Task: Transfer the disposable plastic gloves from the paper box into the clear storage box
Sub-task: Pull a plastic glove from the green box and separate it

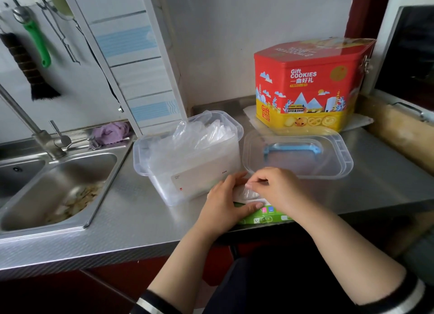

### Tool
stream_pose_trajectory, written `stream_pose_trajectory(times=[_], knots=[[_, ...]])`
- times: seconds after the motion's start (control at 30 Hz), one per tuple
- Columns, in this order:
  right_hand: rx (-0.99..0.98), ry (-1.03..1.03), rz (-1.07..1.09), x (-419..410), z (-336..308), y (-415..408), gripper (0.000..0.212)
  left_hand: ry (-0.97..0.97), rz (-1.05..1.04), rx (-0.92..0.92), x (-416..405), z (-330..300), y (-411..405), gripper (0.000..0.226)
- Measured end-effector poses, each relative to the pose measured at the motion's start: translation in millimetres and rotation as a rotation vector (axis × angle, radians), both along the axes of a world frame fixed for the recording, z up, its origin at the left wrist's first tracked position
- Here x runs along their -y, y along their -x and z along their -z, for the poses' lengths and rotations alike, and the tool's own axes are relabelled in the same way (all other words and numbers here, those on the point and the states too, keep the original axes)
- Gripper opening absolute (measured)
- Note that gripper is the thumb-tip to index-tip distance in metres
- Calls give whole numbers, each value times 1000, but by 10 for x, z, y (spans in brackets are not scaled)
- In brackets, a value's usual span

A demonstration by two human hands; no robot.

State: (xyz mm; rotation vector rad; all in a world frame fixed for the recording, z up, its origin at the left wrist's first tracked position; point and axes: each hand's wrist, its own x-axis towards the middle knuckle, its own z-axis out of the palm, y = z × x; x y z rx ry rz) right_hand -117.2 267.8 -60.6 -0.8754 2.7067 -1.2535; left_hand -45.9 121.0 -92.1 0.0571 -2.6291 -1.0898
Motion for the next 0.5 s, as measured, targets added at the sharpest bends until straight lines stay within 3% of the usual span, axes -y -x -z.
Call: stream_pose_trajectory(times=[0.23, 0.5], knots=[[128, 220, 40, 34, -3, -65, 15, -2, 21, -16, 5, 18, 16, 79], [76, 547, 72, -82, -228, -133, 12, 30, 30, -12, 16, 0, 11, 79]])
